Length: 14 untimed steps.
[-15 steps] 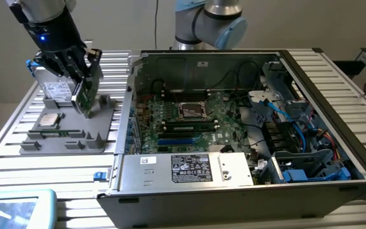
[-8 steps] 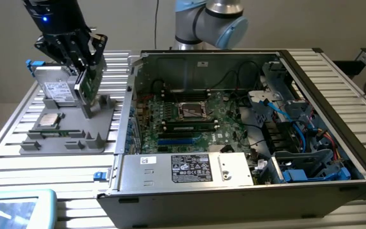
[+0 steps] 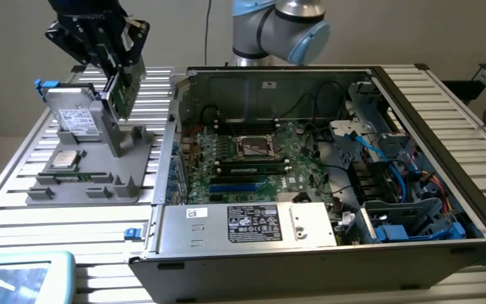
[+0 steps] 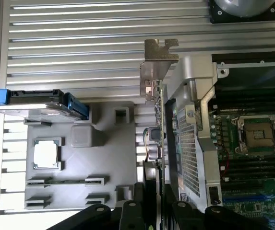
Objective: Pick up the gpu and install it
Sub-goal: 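Pick up the gpu and move the gpu toward the slot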
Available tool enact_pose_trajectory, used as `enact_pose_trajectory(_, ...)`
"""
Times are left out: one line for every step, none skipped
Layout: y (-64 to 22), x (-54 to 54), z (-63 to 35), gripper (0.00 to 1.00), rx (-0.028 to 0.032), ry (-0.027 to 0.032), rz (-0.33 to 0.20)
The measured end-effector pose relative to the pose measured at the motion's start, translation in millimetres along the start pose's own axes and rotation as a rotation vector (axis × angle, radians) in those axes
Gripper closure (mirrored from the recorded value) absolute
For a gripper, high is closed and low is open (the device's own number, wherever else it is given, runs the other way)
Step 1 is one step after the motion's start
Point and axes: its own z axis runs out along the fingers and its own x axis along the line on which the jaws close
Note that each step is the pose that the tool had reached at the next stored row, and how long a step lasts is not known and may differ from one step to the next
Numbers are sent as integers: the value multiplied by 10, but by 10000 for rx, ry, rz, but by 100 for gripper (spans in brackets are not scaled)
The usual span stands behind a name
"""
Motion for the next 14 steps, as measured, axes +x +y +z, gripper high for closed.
enact_pose_trajectory(5,-23,-41,73,1,27,1)
enact_pose_trajectory(9,-45,-74,73,3,63,4)
enact_pose_trajectory(12,-66,-105,73,6,104,8)
enact_pose_trajectory(16,-89,-138,73,10,144,10)
enact_pose_trajectory(20,-113,-170,73,12,179,11)
enact_pose_trajectory(23,-140,-201,73,14,214,16)
enact_pose_trajectory(25,-172,-231,73,17,250,21)
enact_pose_trajectory(27,-202,-256,73,19,287,27)
enact_pose_trajectory(29,-234,-279,73,23,338,34)
enact_pose_trajectory(30,-261,-293,73,26,394,41)
enact_pose_trajectory(32,-287,-304,73,30,456,50)
enact_pose_trajectory(35,-320,-314,73,34,508,58)
enact_pose_trajectory(38,-360,-320,73,36,533,62)
enact_pose_trajectory(41,-405,-326,73,39,548,64)
